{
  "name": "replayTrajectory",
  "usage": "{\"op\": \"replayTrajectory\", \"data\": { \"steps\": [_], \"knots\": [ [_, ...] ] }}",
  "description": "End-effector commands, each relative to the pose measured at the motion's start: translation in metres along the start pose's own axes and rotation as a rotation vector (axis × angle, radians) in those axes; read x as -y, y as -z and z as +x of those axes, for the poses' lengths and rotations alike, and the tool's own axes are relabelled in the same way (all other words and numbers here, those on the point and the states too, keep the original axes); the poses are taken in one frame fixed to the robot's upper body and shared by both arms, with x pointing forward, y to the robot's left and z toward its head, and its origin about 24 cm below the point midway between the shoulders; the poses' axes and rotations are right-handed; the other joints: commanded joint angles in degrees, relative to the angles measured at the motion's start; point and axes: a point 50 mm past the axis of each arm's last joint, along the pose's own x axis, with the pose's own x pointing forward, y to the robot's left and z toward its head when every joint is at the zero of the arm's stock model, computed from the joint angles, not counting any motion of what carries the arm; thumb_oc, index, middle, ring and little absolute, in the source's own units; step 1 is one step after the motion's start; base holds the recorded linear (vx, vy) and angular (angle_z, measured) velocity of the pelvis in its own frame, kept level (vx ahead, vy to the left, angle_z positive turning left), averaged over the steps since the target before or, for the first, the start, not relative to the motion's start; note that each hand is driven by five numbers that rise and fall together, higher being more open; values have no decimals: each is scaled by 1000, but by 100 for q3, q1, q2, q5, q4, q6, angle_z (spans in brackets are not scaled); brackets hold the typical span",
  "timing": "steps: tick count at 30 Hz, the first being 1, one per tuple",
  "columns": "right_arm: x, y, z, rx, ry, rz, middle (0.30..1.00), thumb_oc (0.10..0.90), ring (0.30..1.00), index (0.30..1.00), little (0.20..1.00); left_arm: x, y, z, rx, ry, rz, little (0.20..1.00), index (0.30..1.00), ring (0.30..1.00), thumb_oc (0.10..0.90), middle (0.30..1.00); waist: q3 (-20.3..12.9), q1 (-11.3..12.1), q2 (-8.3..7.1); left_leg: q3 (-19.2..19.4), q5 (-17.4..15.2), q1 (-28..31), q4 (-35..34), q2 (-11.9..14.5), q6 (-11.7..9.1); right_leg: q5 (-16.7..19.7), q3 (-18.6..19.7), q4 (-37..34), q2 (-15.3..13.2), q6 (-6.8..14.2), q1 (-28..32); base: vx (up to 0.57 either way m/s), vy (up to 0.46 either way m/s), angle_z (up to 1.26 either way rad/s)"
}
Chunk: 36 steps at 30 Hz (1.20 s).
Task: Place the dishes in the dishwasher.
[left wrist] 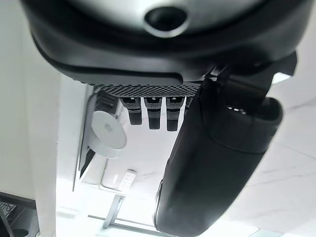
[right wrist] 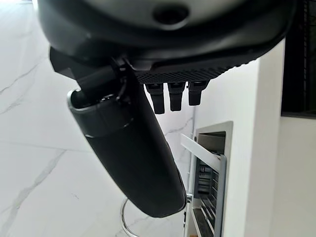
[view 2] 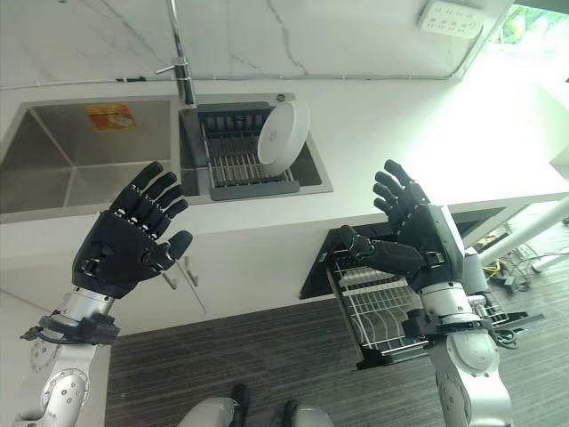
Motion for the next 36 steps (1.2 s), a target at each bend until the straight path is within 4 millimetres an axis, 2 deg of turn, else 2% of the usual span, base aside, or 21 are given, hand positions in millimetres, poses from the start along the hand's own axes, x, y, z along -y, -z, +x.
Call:
{"op": "replayTrajectory", "data": {
  "steps": [1, 11, 17, 20, 26, 29, 31, 32, 34, 36],
  "knots": [
    [9, -34, 13, 211, 31, 1, 900, 800, 900, 900, 900, 21, -39, 14, 238, 153, 103, 900, 900, 900, 800, 900, -671, -75, 45, 339, -456, 278, -80, 402, -328, 125, -334, -99, 256, 204, -6, -107, -134, -3],
    [-6, -43, 23, 253, -43, 18, 900, 800, 900, 900, 900, 28, -47, 21, 317, 120, 158, 900, 900, 900, 800, 900, -638, -123, 162, 553, -415, 482, -80, 526, -444, 35, -495, -99, 251, 99, 55, -73, -71, 14],
    [-11, -49, 20, 296, -50, 1, 900, 800, 900, 900, 900, 41, -59, 24, 420, 178, 200, 900, 900, 900, 800, 900, -624, -211, 173, 876, -522, 513, -80, 521, -387, 73, -643, -99, 178, 175, 66, 14, 51, 22],
    [-15, -48, 23, 299, -66, 14, 900, 800, 900, 900, 900, 42, -65, 26, 471, 137, 221, 900, 900, 900, 800, 900, -683, -207, 163, 705, -621, 481, -80, 393, -308, 89, -577, -99, 169, 219, 44, 96, 139, 1],
    [-18, -46, 21, 280, -111, 16, 900, 800, 900, 900, 900, 43, -69, 27, 504, 116, 251, 900, 900, 900, 800, 900, -751, -205, 126, 654, -701, 519, -80, 286, -209, 101, -602, -99, 71, 248, 131, 138, 143, -8],
    [-21, -46, 24, 291, -103, 49, 900, 800, 900, 900, 900, 43, -72, 28, 522, 123, 289, 900, 900, 900, 800, 900, -715, -193, 150, 550, -713, 554, -80, 217, -125, 507, -700, -99, 68, 355, 315, 123, 143, 6],
    [-26, -48, 25, 345, -97, 94, 900, 800, 900, 900, 900, 46, -74, 29, 550, 140, 350, 900, 900, 900, 800, 900, -581, -251, 277, 322, -670, 611, -80, 281, -71, 1247, -752, 8, 225, 515, 351, 130, 100, 10],
    [-29, -46, 24, 351, -105, 98, 900, 800, 900, 900, 900, 47, -74, 30, 552, 143, 355, 900, 900, 900, 800, 900, -545, -256, 262, 279, -671, 623, -80, 280, -77, 1206, -707, -99, 167, 502, 280, 110, -42, 9],
    [-31, -44, 21, 336, -151, 73, 900, 800, 900, 900, 900, 45, -76, 33, 545, 147, 337, 900, 900, 900, 800, 900, -510, -289, 149, 291, -708, 665, -80, 223, -102, 860, -507, -99, -81, 476, -32, 111, -134, -2],
    [-32, -47, 20, 349, -170, 39, 900, 800, 900, 900, 900, 44, -77, 35, 533, 150, 328, 900, 900, 900, 800, 900, -509, -360, 68, 366, -820, 748, -80, 190, -104, 937, -315, -99, -269, 557, -413, 135, -144, -3]
  ]
}}
